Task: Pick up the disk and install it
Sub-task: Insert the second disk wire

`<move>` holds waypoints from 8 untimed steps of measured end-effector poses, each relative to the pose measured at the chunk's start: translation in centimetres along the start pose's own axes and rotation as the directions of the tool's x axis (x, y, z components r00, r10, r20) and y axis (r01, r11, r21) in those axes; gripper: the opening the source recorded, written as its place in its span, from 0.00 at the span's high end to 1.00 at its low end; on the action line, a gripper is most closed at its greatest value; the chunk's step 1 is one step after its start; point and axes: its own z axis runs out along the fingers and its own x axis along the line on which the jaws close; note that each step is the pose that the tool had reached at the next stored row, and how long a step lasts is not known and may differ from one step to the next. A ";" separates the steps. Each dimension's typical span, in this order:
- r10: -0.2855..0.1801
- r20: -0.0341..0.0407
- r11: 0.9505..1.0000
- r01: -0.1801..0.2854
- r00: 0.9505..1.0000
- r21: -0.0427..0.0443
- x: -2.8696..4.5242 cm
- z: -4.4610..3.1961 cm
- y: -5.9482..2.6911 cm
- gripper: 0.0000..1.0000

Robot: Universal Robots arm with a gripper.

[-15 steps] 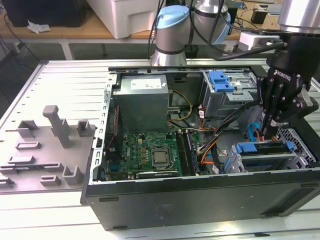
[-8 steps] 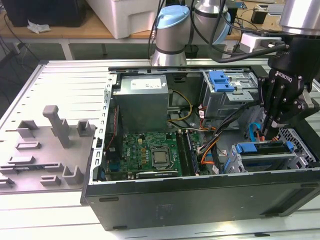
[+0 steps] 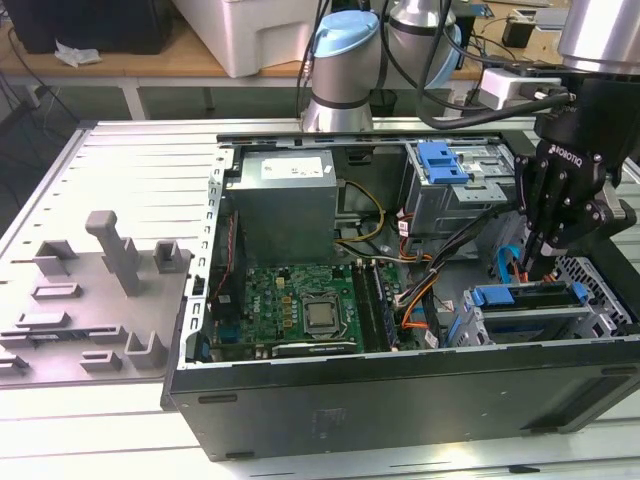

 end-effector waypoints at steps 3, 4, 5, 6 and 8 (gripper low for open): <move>0.000 0.001 1.000 0.000 1.000 0.000 0.02 0.02 0.00 0.84; 0.000 0.001 1.000 0.000 1.000 0.000 0.03 0.02 0.00 0.84; 0.000 0.004 1.000 0.000 1.000 0.000 0.06 0.03 0.00 0.84; 0.000 0.005 1.000 0.000 1.000 0.000 0.08 0.04 0.00 0.84; 0.000 0.007 1.000 0.000 1.000 0.000 0.09 0.07 0.00 0.84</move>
